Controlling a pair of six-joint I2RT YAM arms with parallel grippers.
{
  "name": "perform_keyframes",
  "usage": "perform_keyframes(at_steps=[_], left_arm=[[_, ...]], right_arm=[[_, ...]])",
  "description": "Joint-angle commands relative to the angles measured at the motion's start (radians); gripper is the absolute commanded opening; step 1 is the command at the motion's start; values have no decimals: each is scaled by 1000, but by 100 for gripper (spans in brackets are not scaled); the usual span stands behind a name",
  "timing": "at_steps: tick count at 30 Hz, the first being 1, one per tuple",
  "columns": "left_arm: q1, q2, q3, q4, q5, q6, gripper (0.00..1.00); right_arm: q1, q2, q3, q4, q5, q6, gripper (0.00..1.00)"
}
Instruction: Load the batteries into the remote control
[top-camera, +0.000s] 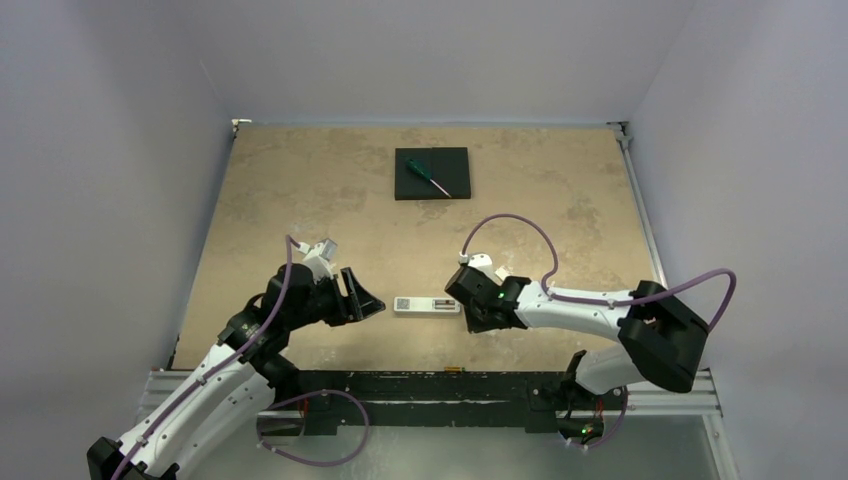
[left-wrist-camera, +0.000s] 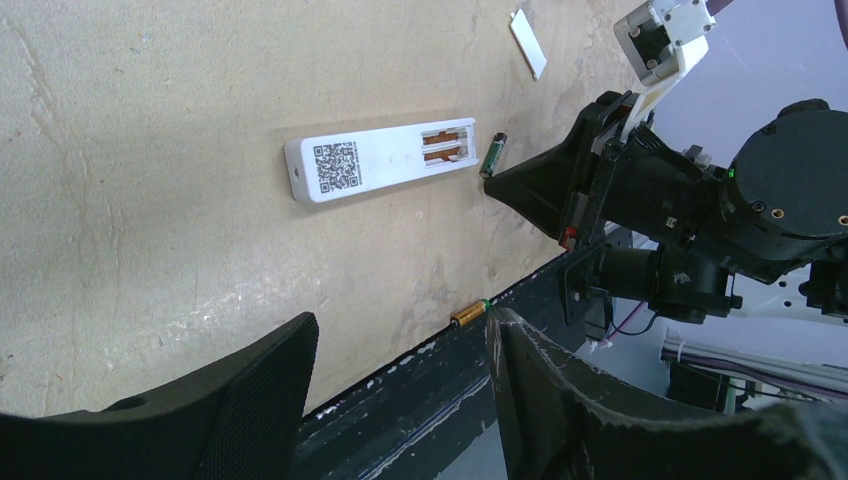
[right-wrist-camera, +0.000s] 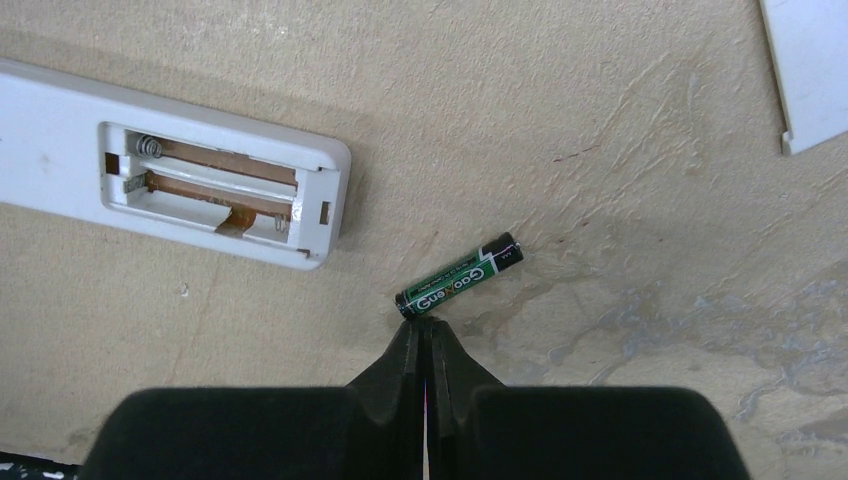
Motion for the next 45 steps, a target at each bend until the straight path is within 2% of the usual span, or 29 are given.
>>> perform_keyframes(at_steps=[1, 17, 34, 45], left_arm=[[5, 2, 14, 38, 10, 19, 62], [5, 2, 13, 39, 10, 20, 62], [5, 2, 14, 36, 12, 19, 62], [5, 8, 15, 38, 10, 22, 62]], right_arm=[[-4, 16, -3, 51, 51, 37, 3], [-38, 50, 21, 109, 123, 74, 4], [-101, 110, 48, 183, 125, 42, 7], [-113, 93, 103, 134, 135, -20, 11]])
